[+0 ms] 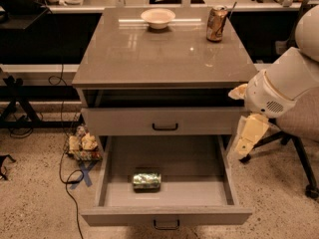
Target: Pick green can from middle drawer and place on counter
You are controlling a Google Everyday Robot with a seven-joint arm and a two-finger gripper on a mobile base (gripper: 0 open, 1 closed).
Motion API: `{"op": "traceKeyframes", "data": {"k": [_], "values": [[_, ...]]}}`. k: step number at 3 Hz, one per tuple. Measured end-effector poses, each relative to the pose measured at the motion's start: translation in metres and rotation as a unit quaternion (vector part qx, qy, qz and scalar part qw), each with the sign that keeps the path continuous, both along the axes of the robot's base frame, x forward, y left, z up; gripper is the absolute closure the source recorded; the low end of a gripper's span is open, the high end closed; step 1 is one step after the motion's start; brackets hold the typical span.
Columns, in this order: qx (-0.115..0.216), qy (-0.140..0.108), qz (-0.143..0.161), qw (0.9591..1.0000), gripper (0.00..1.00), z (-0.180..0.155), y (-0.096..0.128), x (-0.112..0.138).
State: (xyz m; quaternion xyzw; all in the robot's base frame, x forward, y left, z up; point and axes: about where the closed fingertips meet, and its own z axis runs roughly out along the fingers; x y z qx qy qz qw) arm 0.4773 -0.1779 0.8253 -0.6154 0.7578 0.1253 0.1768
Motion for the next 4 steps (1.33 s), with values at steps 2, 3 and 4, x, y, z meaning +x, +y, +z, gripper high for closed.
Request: {"op": "traceKeyframes", "data": {"k": [2,3,4], "values": [[0.018,-0.004,0.002,0.9998,0.0,-0.009,-0.001,-0.003],[0.051,0.007,0.015,0.9986,0.0,-0.059,0.012,-0.002],[0.101,0.027,0.013,0.9944,0.0,-0.153,0.05,0.012]]}}
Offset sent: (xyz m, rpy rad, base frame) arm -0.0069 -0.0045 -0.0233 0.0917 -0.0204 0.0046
